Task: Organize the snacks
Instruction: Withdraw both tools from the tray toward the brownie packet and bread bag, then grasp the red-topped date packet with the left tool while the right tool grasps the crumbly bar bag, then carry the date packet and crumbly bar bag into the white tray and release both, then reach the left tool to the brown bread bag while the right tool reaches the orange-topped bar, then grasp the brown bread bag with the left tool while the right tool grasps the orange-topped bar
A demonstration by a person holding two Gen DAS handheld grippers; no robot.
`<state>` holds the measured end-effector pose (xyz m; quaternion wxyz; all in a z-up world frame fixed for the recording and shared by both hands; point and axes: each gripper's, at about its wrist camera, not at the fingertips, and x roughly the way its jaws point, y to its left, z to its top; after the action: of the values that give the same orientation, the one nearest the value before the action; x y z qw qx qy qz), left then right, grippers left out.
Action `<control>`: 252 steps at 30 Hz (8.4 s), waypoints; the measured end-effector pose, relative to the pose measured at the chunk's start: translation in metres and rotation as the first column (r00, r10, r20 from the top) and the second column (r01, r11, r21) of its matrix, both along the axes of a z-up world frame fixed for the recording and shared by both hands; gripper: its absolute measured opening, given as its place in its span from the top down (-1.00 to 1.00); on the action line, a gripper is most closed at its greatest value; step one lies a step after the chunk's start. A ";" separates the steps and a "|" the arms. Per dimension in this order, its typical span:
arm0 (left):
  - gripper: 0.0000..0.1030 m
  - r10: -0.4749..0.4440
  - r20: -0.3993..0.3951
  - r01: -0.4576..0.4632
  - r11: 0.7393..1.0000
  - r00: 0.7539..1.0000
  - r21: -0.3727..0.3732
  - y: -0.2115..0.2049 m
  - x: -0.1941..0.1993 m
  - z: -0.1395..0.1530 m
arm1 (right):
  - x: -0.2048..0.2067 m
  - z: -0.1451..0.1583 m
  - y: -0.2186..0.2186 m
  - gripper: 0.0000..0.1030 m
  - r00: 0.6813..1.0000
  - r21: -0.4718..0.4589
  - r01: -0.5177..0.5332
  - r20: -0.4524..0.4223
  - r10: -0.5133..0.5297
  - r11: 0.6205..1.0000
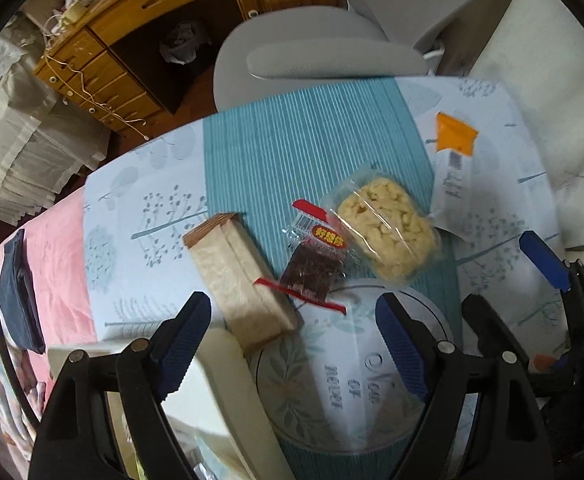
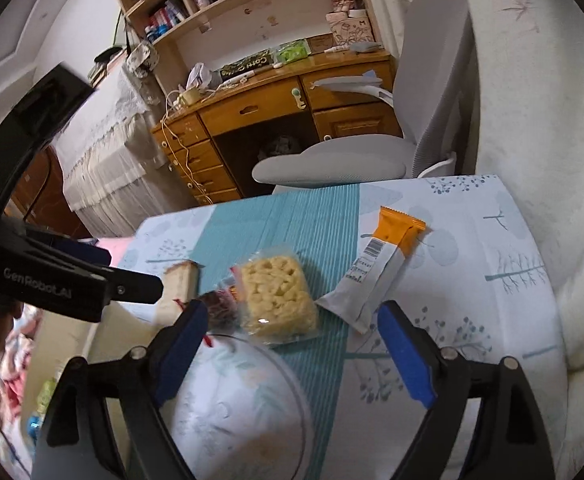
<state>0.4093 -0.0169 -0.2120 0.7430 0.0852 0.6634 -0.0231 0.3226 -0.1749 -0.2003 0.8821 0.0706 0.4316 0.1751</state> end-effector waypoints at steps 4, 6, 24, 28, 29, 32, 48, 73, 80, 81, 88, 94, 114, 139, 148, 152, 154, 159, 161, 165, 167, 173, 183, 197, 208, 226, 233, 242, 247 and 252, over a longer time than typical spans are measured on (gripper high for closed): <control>-0.62 -0.009 -0.035 0.011 0.999 0.999 0.032 -0.004 0.013 -0.023 | 0.010 -0.022 0.009 -0.70 0.999 -0.029 -0.035 -0.009 0.034 0.999; -0.62 -0.010 -0.048 0.012 0.999 0.999 0.035 -0.004 0.017 -0.030 | 0.013 -0.029 0.013 -0.70 0.999 -0.034 -0.052 -0.016 0.051 0.998; -0.44 -0.043 -0.164 0.055 0.996 0.985 0.064 -0.010 0.030 -0.080 | 0.024 -0.071 0.047 -0.69 0.990 -0.145 -0.143 -0.025 0.140 0.979; -0.33 -0.039 -0.179 0.048 0.998 0.983 0.050 -0.008 0.028 -0.087 | 0.025 -0.075 0.051 -0.39 0.986 -0.179 -0.164 -0.017 0.163 0.970; -0.30 -0.039 -0.181 0.049 0.997 0.983 0.052 -0.009 0.027 -0.088 | 0.025 -0.076 0.052 -0.34 0.986 -0.183 -0.167 -0.018 0.167 0.969; -0.29 -0.046 -0.173 0.057 0.997 0.984 0.059 -0.010 0.025 -0.089 | 0.024 -0.076 0.053 -0.24 0.986 -0.194 -0.166 -0.012 0.167 0.967; -0.09 0.025 -0.151 -0.020 0.999 0.988 0.036 0.003 0.026 -0.082 | 0.014 -0.064 0.037 -0.13 0.987 -0.210 -0.139 -0.105 0.119 0.968; 0.19 0.155 -0.167 -0.180 0.972 0.974 -0.148 0.021 -0.067 -0.003 | -0.086 0.013 0.029 -0.07 0.970 -0.144 -0.142 -0.218 0.108 0.979; 0.19 0.187 -0.128 -0.210 0.957 0.974 -0.198 0.024 -0.104 0.035 | -0.111 0.044 0.033 -0.07 0.974 -0.124 -0.122 -0.205 0.095 0.985; 0.19 0.192 -0.121 -0.214 0.955 0.974 -0.207 0.027 -0.108 0.039 | -0.113 0.048 0.034 -0.07 0.975 -0.120 -0.119 -0.203 0.093 0.986; 0.19 0.221 -0.082 -0.235 0.931 0.972 -0.277 0.058 -0.143 0.063 | -0.133 0.072 0.050 -0.07 0.978 -0.099 -0.110 -0.189 0.090 0.989; 0.19 0.230 -0.065 -0.238 0.915 0.971 -0.324 0.093 -0.172 0.072 | -0.149 0.086 0.072 -0.07 0.983 -0.088 -0.081 -0.175 0.065 0.993; 0.18 0.188 0.010 -0.167 0.895 0.982 -0.414 0.216 -0.240 0.066 | -0.211 0.102 0.173 -0.07 0.986 -0.059 0.007 -0.166 -0.017 0.998; -0.55 0.214 0.007 -0.193 0.891 0.977 -0.411 0.265 -0.264 0.053 | -0.234 0.078 0.228 -0.42 0.960 -0.030 0.027 -0.279 -0.034 0.999; -0.64 0.183 -0.009 -0.170 0.894 0.983 -0.415 0.233 -0.253 0.065 | -0.236 0.076 0.175 -0.50 0.906 -0.033 0.190 -0.379 -0.188 0.981; -0.64 0.171 0.007 -0.154 0.902 0.985 -0.403 0.215 -0.244 0.074 | -0.231 0.074 0.138 -0.50 0.835 -0.039 0.311 -0.466 -0.293 0.949; -0.65 0.172 0.009 -0.154 0.903 0.985 -0.401 0.206 -0.237 0.078 | -0.228 0.073 0.119 -0.50 0.802 -0.023 0.368 -0.499 -0.329 0.930; -0.65 0.189 0.018 -0.168 0.911 0.982 -0.378 0.183 -0.215 0.088 | -0.214 0.080 0.073 -0.50 0.728 -0.032 0.480 -0.544 -0.418 0.877; -0.65 0.207 0.012 -0.188 0.911 0.978 -0.368 0.176 -0.205 0.092 | -0.205 0.084 0.054 -0.50 0.705 -0.024 0.518 -0.554 -0.442 0.855; -0.65 0.252 -0.001 -0.234 0.900 0.968 -0.368 0.162 -0.181 0.104 | -0.181 0.090 0.027 -0.51 0.686 -0.023 0.551 -0.557 -0.468 0.834; -0.65 0.265 0.012 -0.243 0.900 0.964 -0.362 0.153 -0.170 0.109 | -0.166 0.092 0.013 -0.51 0.682 -0.014 0.560 -0.559 -0.471 0.828; -0.65 0.331 0.011 -0.306 0.882 0.943 -0.358 0.132 -0.131 0.113 | -0.115 0.089 -0.016 -0.51 0.680 0.029 0.576 -0.572 -0.459 0.817; -0.65 0.439 -0.026 -0.425 0.851 0.898 -0.310 0.112 -0.064 0.083 | -0.041 0.064 -0.056 -0.51 0.655 0.068 0.609 -0.604 -0.454 0.790; -0.65 0.494 -0.134 -0.511 0.838 0.859 -0.188 0.106 0.014 0.004 | 0.049 -0.002 -0.086 -0.51 0.587 0.026 0.671 -0.630 -0.509 0.741; -0.42 0.512 -0.229 -0.548 0.826 0.828 -0.134 0.112 0.041 -0.050 | 0.094 -0.058 -0.081 -0.50 0.557 -0.041 0.665 -0.639 -0.531 0.746; -0.23 0.512 -0.296 -0.556 0.827 0.806 -0.083 0.100 0.065 -0.095 | 0.111 -0.072 -0.051 -0.04 0.598 -0.188 0.548 -0.593 -0.539 0.815; -0.07 0.531 -0.290 -0.563 0.825 0.796 -0.036 0.101 0.072 -0.106 | 0.110 -0.068 -0.048 0.34 0.628 -0.168 0.511 -0.596 -0.500 0.843; -0.07 0.545 -0.313 -0.590 0.805 0.778 -0.066 0.113 0.073 -0.119 | 0.096 -0.064 -0.054 0.36 0.626 -0.170 0.494 -0.611 -0.484 0.853; -0.02 0.553 -0.294 -0.593 0.802 0.780 -0.066 0.110 0.067 -0.119 | 0.085 -0.057 -0.055 0.36 0.629 -0.159 0.483 -0.621 -0.468 0.861; -0.01 0.562 -0.283 -0.603 0.793 0.777 -0.082 0.115 0.053 -0.113 | 0.069 -0.049 -0.052 0.36 0.634 -0.145 0.464 -0.634 -0.442 0.874</control>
<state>0.4622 0.0978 -0.3250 0.6305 -0.1913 0.7386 0.1426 0.3920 -0.2266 -0.2497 0.6905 0.2469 0.6752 -0.0803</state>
